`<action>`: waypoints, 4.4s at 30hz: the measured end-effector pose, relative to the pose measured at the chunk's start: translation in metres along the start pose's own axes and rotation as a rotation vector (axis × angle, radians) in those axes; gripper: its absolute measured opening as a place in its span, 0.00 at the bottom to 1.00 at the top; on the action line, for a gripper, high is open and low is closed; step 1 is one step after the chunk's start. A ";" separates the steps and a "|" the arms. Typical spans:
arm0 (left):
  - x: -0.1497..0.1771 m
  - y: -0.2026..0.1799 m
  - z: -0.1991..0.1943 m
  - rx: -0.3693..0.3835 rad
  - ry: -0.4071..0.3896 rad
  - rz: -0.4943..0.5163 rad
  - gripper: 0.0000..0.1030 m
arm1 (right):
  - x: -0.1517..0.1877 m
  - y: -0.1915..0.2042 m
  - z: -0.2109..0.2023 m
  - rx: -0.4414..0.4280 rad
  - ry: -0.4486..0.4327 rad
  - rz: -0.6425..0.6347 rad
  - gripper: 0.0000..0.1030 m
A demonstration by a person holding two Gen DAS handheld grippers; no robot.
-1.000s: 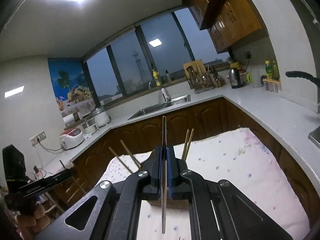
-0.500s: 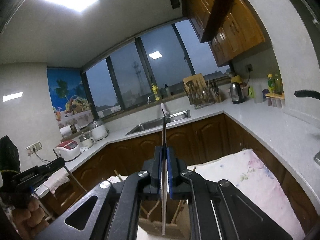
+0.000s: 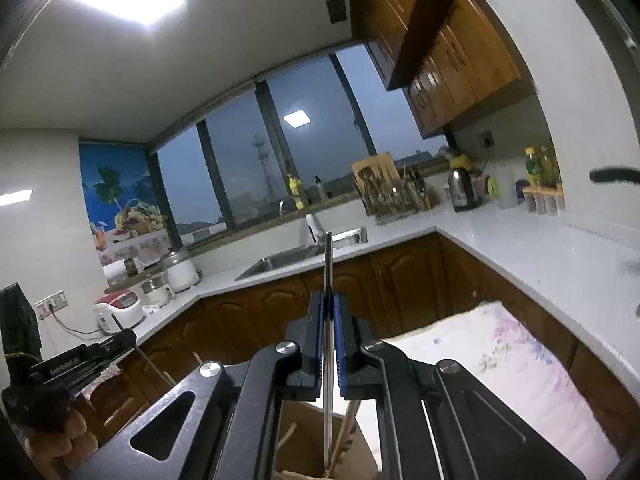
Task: Organize utensils
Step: 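Lift both silver chopsticks upright, carry them over the wooden holder and lower in, then open right tool while left tool opens, releasing silver chopsticks into the holder, then withdraw both tools from the holder back over the forks and spoon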
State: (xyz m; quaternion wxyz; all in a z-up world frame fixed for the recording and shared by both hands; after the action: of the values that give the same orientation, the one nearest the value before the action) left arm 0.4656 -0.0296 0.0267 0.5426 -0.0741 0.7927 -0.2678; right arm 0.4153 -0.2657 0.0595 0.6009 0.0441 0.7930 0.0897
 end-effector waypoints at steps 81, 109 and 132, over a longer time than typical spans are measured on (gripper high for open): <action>0.044 0.006 -0.032 -0.189 0.100 0.068 0.85 | 0.066 0.005 -0.023 -0.090 0.145 0.134 0.93; 0.096 -0.017 -0.221 -0.220 0.006 0.157 0.99 | 0.078 0.065 -0.177 -0.159 0.077 -0.019 0.99; 0.154 -0.004 -0.300 -0.205 -0.094 0.219 0.99 | 0.116 0.077 -0.257 -0.034 -0.075 -0.213 1.00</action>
State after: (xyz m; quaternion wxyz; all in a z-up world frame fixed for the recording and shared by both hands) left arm 0.1333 0.0076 -0.0172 0.5945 -0.0543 0.7931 -0.1211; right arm 0.1333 -0.1922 0.0318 0.6370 -0.0472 0.7685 0.0370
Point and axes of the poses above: each gripper's, at about its wrist camera, not at the fingertips, and z roughly the way its jaws point, y to its left, x to its underside, the point moved 9 cm from there along z, roughly the way its jaws point, and after that the axes turned 9 degrees about -z, right-handed, at the moved point
